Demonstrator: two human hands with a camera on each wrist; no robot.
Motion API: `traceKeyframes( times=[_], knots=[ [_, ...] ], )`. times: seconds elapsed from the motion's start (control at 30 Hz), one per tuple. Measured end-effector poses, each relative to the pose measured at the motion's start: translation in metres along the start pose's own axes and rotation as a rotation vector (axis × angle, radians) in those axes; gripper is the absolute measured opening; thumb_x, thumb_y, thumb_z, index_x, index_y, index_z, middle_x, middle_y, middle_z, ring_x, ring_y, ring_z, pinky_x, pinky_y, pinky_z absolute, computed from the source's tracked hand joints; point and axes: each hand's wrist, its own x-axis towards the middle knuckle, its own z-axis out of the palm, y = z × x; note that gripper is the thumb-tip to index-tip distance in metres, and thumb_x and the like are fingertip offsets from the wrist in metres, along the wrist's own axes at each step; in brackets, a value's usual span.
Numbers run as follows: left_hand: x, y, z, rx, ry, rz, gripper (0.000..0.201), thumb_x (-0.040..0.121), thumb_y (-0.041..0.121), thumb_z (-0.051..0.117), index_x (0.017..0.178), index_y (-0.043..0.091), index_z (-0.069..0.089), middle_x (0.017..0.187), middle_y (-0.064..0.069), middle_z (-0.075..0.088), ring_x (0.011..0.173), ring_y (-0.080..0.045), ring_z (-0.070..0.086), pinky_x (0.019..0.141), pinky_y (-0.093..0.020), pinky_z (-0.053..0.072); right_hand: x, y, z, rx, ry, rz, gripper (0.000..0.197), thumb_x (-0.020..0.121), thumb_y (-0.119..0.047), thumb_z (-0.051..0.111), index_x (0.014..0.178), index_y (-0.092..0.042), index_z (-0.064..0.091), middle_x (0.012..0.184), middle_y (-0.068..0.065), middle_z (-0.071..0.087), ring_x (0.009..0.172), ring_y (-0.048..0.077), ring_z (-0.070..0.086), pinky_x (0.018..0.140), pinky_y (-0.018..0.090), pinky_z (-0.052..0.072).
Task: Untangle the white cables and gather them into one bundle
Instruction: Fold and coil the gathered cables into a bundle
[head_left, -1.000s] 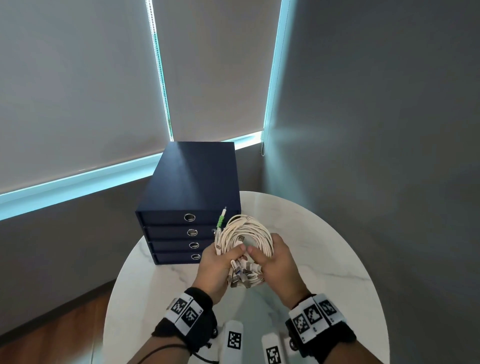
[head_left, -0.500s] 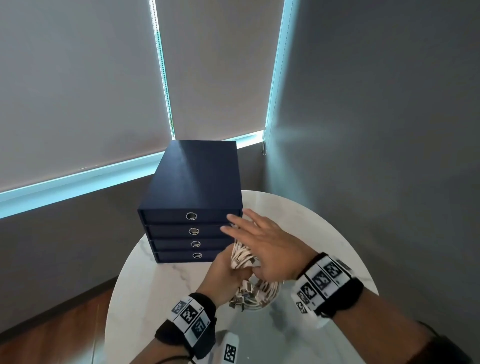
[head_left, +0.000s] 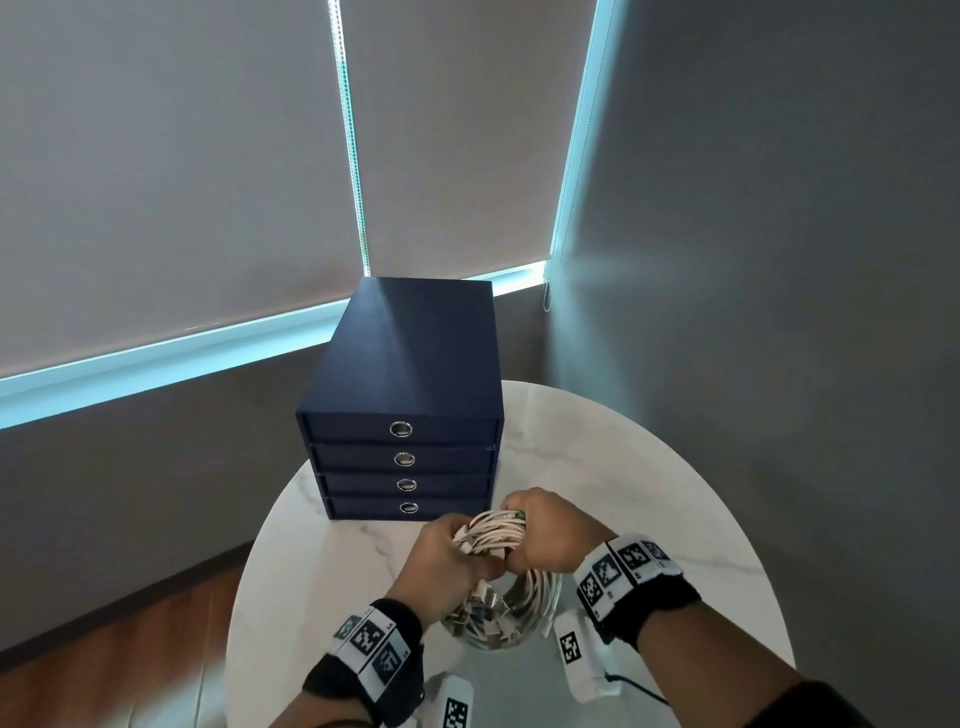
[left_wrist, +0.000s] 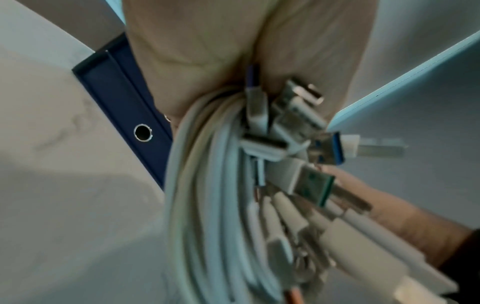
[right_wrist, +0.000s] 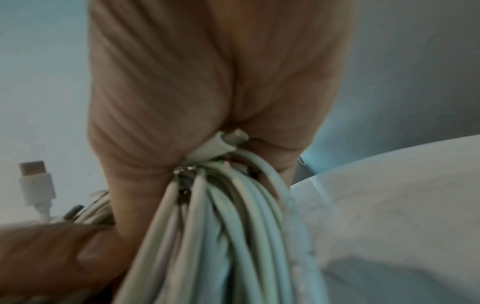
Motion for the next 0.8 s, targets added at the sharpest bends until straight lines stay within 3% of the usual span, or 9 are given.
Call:
traceKeyframes(
  times=[0.1, 0.23, 0.33, 0.4, 0.5, 0.63, 0.7, 0.8],
  knots=[
    [-0.002, -0.004, -0.002, 0.012, -0.053, 0.001, 0.028, 0.070, -0.006, 0.078, 0.083, 0.018, 0.074, 0.076, 0.005, 0.076, 0.069, -0.008, 0.067, 0.066, -0.023, 0.049, 0.004, 0.001, 0.012, 0.038, 0.017, 0.035, 0.032, 0.056, -0.016, 0.076, 0.082, -0.029, 0.062, 0.080, -0.005, 0.068, 0.072, 0.010, 0.066, 0.056, 0.019, 0.046],
    [0.001, -0.009, -0.008, -0.010, 0.069, -0.012, 0.019, 0.071, 0.004, 0.085, 0.084, 0.013, 0.074, 0.073, 0.000, 0.076, 0.064, -0.012, 0.067, 0.062, -0.027, 0.051, 0.012, -0.003, 0.023, 0.173, 0.138, 0.088, 0.033, 0.059, -0.018, 0.076, 0.089, -0.026, 0.066, 0.085, -0.004, 0.070, 0.075, 0.010, 0.065, 0.058, 0.017, 0.044],
    [0.002, -0.008, -0.013, -0.032, 0.127, 0.017, 0.027, 0.069, 0.004, 0.087, 0.090, 0.013, 0.071, 0.078, 0.000, 0.076, 0.068, -0.012, 0.068, 0.065, -0.028, 0.053, 0.016, -0.007, 0.029, 0.295, 0.209, 0.095, 0.025, 0.059, -0.020, 0.074, 0.083, -0.022, 0.068, 0.079, -0.003, 0.071, 0.072, 0.011, 0.067, 0.058, 0.020, 0.047],
    [0.003, -0.006, -0.017, -0.040, 0.108, 0.106, 0.037, 0.070, 0.000, 0.085, 0.099, 0.016, 0.068, 0.089, 0.001, 0.076, 0.080, -0.011, 0.071, 0.071, -0.024, 0.054, 0.019, -0.007, 0.034, 0.420, 0.243, 0.104, 0.024, 0.054, -0.018, 0.068, 0.078, -0.017, 0.069, 0.072, 0.002, 0.072, 0.067, 0.017, 0.069, 0.057, 0.027, 0.053],
    [0.006, -0.005, -0.026, 0.011, 0.036, 0.221, 0.038, 0.076, 0.001, 0.081, 0.107, 0.019, 0.067, 0.099, 0.004, 0.075, 0.092, -0.012, 0.070, 0.081, -0.025, 0.055, 0.025, -0.004, 0.042, 0.566, 0.197, 0.121, 0.031, 0.048, -0.005, 0.066, 0.077, -0.012, 0.071, 0.072, 0.009, 0.073, 0.067, 0.025, 0.070, 0.062, 0.038, 0.057],
    [0.006, -0.019, -0.034, 0.004, 0.028, 0.197, 0.037, 0.080, 0.001, 0.078, 0.110, 0.020, 0.069, 0.101, 0.004, 0.075, 0.094, -0.012, 0.070, 0.083, -0.026, 0.054, 0.029, -0.005, 0.049, 0.640, 0.073, 0.184, 0.023, 0.048, 0.001, 0.067, 0.069, -0.006, 0.070, 0.066, 0.011, 0.069, 0.063, 0.027, 0.067, 0.060, 0.033, 0.052],
    [0.005, -0.029, -0.036, -0.017, 0.020, 0.170, 0.044, 0.082, 0.002, 0.077, 0.119, 0.023, 0.067, 0.106, 0.006, 0.075, 0.099, -0.012, 0.070, 0.088, -0.026, 0.053, 0.035, -0.005, 0.057, 0.620, 0.063, 0.211, 0.027, 0.045, -0.001, 0.066, 0.071, -0.004, 0.071, 0.068, 0.014, 0.071, 0.067, 0.032, 0.070, 0.061, 0.036, 0.056],
    [0.004, -0.043, -0.045, 0.016, -0.003, 0.147, 0.046, 0.084, 0.002, 0.075, 0.121, 0.029, 0.068, 0.108, 0.010, 0.075, 0.102, -0.008, 0.069, 0.091, -0.020, 0.050, 0.041, -0.008, 0.079, 0.699, 0.051, 0.195, 0.033, 0.045, 0.001, 0.066, 0.077, -0.005, 0.073, 0.071, 0.011, 0.072, 0.069, 0.027, 0.070, 0.065, 0.036, 0.056]
  ],
)
